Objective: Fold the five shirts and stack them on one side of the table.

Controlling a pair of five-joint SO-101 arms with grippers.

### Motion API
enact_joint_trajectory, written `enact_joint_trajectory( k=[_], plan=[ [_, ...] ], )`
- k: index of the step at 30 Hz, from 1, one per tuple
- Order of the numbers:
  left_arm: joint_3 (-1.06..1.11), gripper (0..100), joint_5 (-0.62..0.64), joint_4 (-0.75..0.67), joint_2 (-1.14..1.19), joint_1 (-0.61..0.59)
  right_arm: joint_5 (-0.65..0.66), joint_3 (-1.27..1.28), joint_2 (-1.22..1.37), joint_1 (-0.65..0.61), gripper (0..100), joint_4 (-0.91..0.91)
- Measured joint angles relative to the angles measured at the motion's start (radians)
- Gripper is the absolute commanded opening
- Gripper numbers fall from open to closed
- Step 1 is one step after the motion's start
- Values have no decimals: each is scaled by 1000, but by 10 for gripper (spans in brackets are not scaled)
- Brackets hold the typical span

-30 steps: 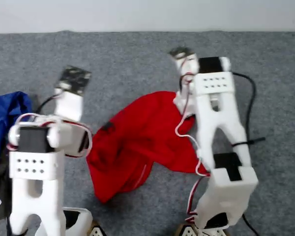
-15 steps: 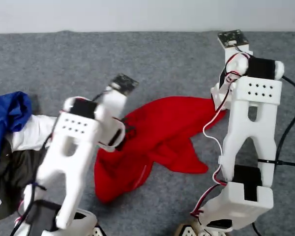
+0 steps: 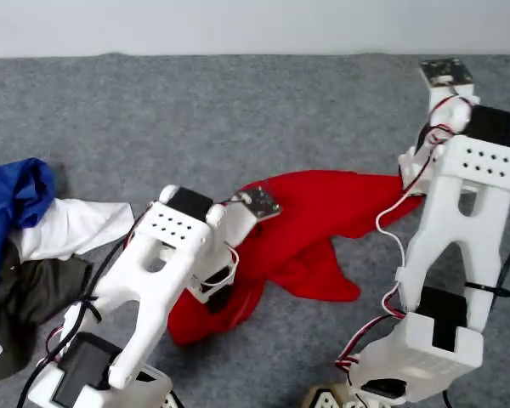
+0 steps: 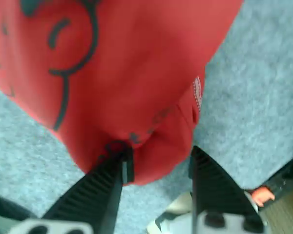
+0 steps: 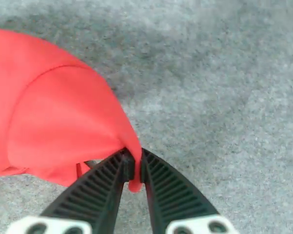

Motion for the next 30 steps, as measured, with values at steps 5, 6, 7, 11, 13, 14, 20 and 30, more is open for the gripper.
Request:
enact_joint_trajectory(
  k=[5,6,7,11,13,14,20,30],
  plan=[
    [72,196,-23,-32,37,0,6,0,0,6,10,0],
    [94,196,-29,-48,52,0,6,0,0,6,10,0],
    [110,196,-37,-64,71,0,6,0,0,6,10,0],
    [123,180,-52,-114,161,0,6,0,0,6,10,0],
    [120,125,-52,-135,203,0,6,0,0,6,10,0],
    [110,85,-54,-143,218,0,6,0,0,6,10,0],
    [-14,6,-54,-103,212,0,6,-49,0,23,10,0],
    [-308,6,-60,58,-129,-149,6,-218,0,58,10,0]
  ],
)
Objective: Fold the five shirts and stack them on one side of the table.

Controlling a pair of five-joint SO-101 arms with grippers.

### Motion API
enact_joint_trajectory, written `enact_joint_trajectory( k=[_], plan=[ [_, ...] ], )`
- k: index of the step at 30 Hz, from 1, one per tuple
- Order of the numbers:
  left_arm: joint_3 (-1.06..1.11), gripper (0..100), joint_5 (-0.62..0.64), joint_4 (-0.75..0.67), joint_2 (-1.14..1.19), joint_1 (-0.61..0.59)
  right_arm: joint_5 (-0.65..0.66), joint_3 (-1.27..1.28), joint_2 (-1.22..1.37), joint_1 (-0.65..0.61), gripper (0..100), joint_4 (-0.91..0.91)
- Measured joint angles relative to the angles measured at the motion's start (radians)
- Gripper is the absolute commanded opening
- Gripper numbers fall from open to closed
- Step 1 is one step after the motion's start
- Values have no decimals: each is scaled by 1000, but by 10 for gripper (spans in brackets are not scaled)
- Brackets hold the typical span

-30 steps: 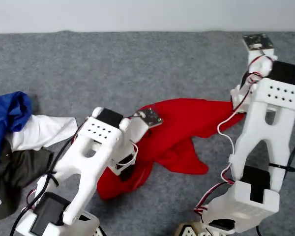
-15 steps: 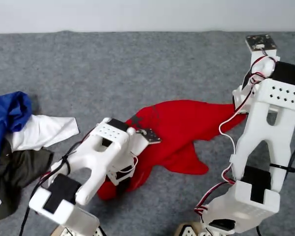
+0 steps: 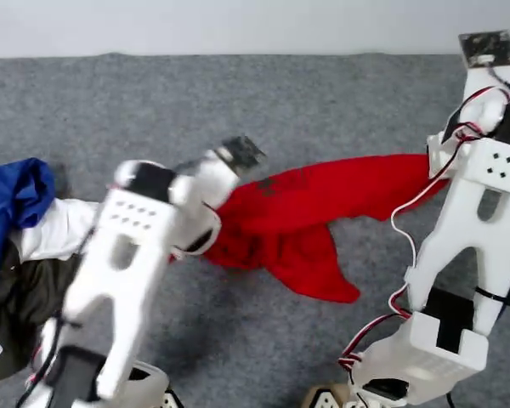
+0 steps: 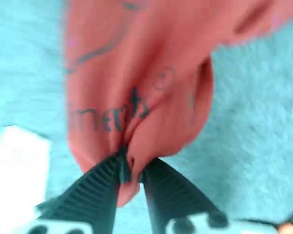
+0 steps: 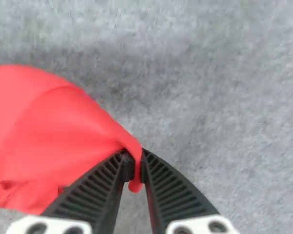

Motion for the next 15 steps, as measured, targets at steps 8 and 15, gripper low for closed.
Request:
enact_joint_trajectory(
  k=[8,15],
  plan=[
    [-187,7,0,15,-183,-157,0,-264,0,0,10,0],
    [-315,39,0,15,-216,-239,0,-519,-6,-3,10,0]
  ],
)
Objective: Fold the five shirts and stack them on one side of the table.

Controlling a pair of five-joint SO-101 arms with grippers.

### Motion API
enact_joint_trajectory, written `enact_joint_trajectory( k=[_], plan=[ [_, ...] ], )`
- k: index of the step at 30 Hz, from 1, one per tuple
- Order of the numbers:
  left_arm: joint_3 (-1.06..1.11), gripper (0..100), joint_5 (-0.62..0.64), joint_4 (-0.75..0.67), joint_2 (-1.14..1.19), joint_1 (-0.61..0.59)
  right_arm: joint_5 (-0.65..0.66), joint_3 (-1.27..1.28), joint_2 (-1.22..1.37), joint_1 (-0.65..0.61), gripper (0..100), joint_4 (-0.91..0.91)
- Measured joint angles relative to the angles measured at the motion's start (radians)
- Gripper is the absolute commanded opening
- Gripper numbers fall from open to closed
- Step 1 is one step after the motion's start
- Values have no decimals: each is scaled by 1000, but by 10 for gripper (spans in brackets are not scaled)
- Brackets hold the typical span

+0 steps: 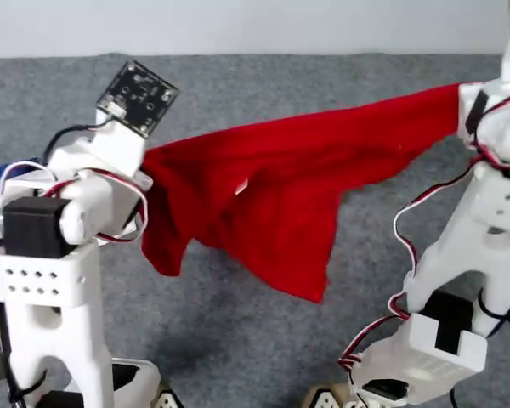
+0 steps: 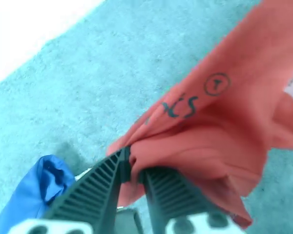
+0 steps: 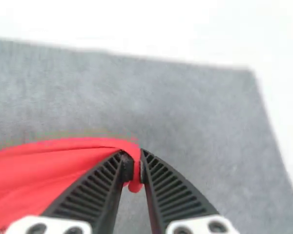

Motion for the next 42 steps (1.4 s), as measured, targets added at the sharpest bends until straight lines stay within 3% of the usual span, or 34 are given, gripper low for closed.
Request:
enact_joint_trajectory(
  k=[5,10,15,21,25,29,33,42],
  plan=[
    [23,148,0,11,-2,-44,43,5,-8,-80,10,0],
    [207,202,-2,18,-6,-80,51,152,41,-190,10,0],
    [430,219,-37,-5,-6,-135,51,192,181,-249,10,0],
    [411,215,-46,-20,-6,-158,38,192,249,-298,10,0],
    [342,214,-43,6,-6,-55,35,192,272,-319,10,0],
    [339,214,55,17,-6,167,29,192,284,-328,10,0],
    [445,215,150,-71,18,365,0,192,284,-331,10,0],
    [528,217,175,-259,351,468,-14,192,284,-331,10,3]
  ],
)
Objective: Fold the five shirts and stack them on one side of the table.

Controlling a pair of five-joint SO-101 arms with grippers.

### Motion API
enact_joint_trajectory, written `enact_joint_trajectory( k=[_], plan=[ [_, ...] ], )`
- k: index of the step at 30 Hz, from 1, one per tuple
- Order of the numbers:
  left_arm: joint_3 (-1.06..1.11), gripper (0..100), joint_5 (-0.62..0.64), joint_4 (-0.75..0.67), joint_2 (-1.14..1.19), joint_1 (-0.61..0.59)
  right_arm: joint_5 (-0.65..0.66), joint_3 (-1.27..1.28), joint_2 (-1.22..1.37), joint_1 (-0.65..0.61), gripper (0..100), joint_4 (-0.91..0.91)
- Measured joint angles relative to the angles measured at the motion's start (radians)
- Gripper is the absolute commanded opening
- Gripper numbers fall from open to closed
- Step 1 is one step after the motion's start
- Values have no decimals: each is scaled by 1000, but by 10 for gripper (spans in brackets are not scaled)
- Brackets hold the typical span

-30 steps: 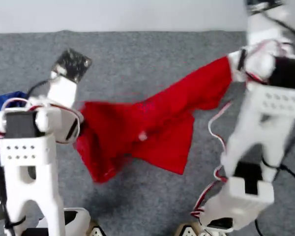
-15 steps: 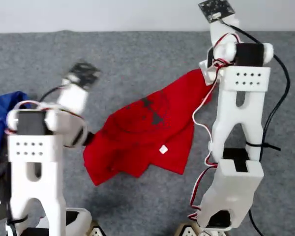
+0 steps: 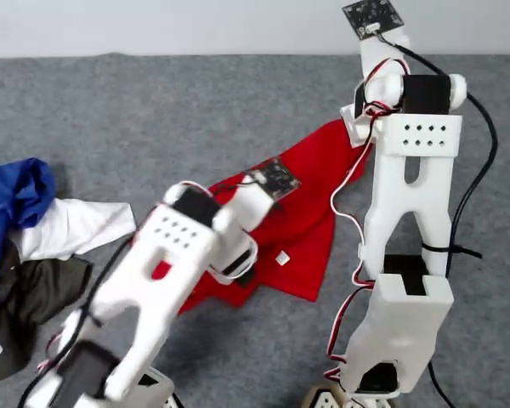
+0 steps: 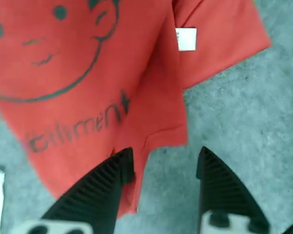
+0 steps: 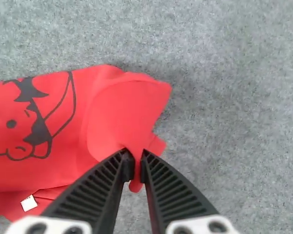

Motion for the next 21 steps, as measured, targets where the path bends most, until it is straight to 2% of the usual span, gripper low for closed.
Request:
enact_joint_trajectory(
  k=[4,9,21],
  plan=[
    [0,217,3,-64,149,34,-9,0,0,0,10,0],
    [-17,217,3,-74,301,37,-9,0,0,0,10,2],
    [-69,201,5,-87,420,37,-9,0,0,0,10,2]
  ],
)
